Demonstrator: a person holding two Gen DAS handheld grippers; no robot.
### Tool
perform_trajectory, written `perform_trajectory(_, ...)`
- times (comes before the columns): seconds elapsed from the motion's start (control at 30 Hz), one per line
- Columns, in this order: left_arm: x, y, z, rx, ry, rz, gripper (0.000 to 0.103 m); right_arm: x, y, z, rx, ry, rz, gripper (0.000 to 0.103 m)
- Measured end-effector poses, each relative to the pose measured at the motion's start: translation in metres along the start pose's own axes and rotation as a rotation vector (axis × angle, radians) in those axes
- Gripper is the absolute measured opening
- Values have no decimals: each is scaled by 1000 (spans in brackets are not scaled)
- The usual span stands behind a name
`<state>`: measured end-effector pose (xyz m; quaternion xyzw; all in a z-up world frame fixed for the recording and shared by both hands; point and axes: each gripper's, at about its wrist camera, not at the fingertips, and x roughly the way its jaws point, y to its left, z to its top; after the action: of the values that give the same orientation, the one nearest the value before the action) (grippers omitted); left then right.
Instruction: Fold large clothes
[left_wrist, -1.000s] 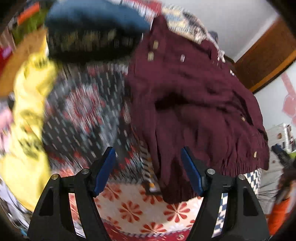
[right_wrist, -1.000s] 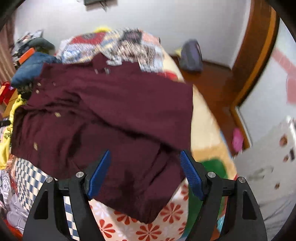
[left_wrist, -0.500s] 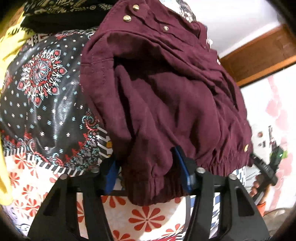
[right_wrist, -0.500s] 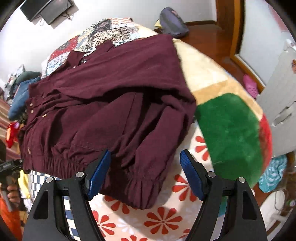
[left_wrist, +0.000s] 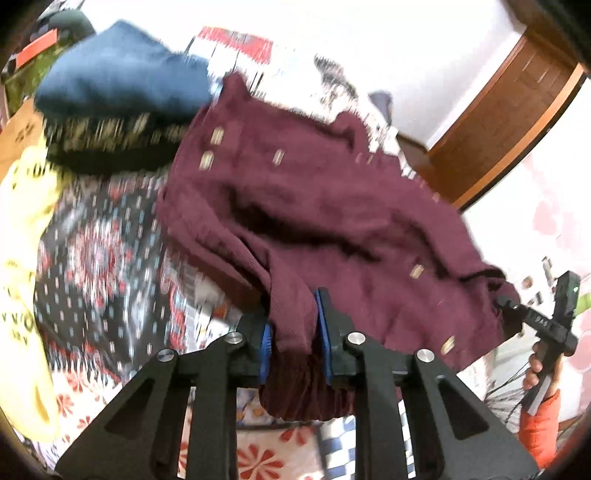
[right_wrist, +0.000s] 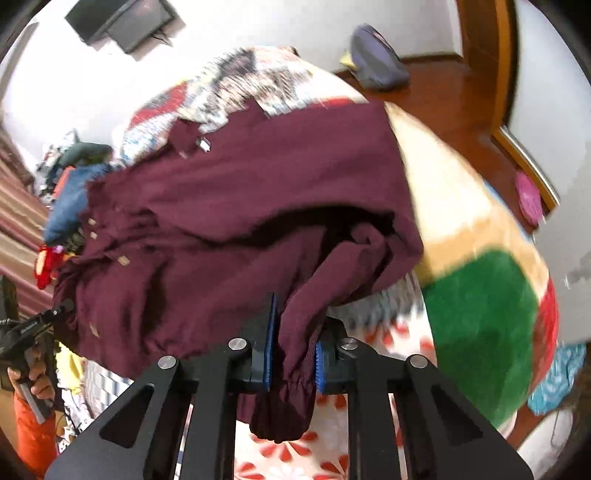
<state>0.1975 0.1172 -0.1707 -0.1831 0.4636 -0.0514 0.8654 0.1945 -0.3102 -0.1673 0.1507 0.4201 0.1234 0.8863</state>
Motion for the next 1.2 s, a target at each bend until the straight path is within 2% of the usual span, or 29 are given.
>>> perform_trajectory(0.1, -12, -3, 34, -42, -34, -38, 18, -16, 10, 27, -32, -96, 20, 13)
perform_trajectory(0.23, -16, 1, 98, -132, -133, -63, 17, -24, 8, 74, -5, -204, 10, 13)
perform_trajectory(0.33, -7, 6, 144, -170, -180, -54, 16, -13, 3, 114, 9, -236, 4, 12)
perform_trajectory(0.47, 28, 11, 186, -210, -161, 3, 16, 18, 2, 162, -6, -248, -31, 12)
perform_trajectory(0.63, 86, 14, 220, -185, -140, 129, 16, 73, 0, 194, 5, -191, -94, 12)
perform_trajectory(0.77, 125, 18, 229, -135, -92, 218, 16, 106, -18, 206, 60, -119, -83, 12)
perform_trajectory(0.87, 148, 11, 231, -24, -33, 313, 20, 123, -25, 212, 69, -68, -98, 12)
perform_trajectory(0.97, 148, 1, 227, 60, -12, 338, 22, 126, -28, 220, 111, -8, -86, 14)
perform_trajectory(1.03, 144, -2, 228, 93, 11, 336, 28, 124, -23, 225, 89, 35, -84, 18)
perform_trajectory(1.1, 139, -4, 231, 99, 34, 305, 34, 121, -19, 229, 54, 93, -75, 23)
perform_trajectory(1.2, 122, -7, 233, 92, 45, 241, 38, 114, -9, 229, -28, 165, -97, 25)
